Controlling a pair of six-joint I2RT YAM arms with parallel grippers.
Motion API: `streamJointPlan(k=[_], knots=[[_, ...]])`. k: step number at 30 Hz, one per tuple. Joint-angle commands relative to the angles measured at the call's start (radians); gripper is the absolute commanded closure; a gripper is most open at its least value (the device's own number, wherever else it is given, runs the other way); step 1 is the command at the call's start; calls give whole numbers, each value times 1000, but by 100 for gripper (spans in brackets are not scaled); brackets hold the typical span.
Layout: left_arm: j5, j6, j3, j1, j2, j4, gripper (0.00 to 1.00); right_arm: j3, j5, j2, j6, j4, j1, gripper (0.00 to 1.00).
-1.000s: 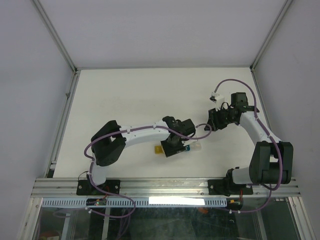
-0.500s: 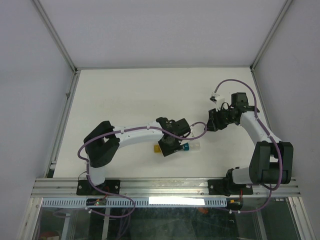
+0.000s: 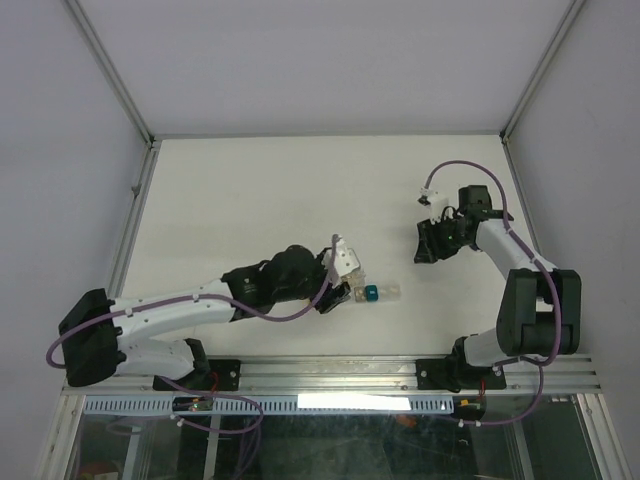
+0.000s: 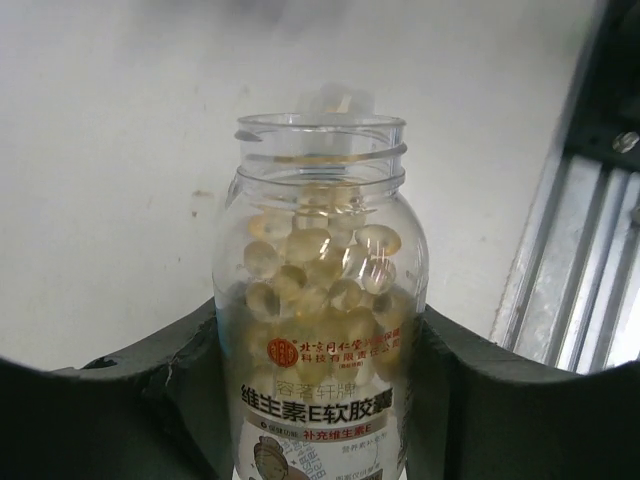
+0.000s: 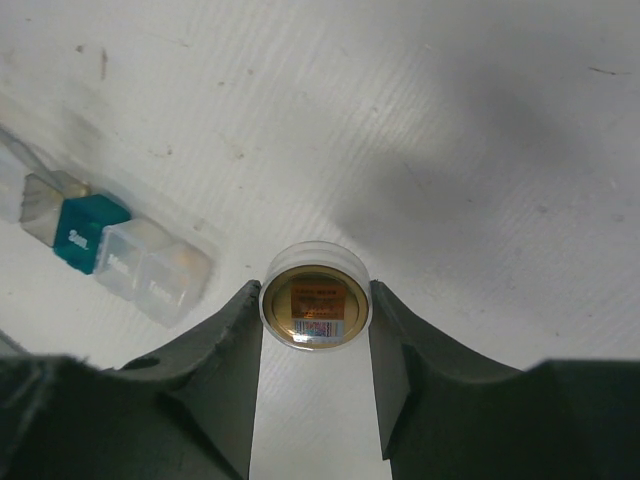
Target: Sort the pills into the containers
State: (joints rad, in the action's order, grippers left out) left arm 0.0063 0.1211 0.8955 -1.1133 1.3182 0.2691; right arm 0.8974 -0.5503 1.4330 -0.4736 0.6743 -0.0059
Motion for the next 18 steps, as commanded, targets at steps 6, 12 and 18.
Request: streamJointPlan(k=[6, 12, 18], knots=[[179, -89, -406, -7, -229, -920, 100, 21, 225, 59, 44, -98, 44, 58], [279, -103, -516, -4, -272, -1120, 100, 27, 201, 46, 31, -75, 40, 29], [398, -118, -523, 6, -261, -1175, 100, 28, -90, -163, -121, 20, -7, 17]])
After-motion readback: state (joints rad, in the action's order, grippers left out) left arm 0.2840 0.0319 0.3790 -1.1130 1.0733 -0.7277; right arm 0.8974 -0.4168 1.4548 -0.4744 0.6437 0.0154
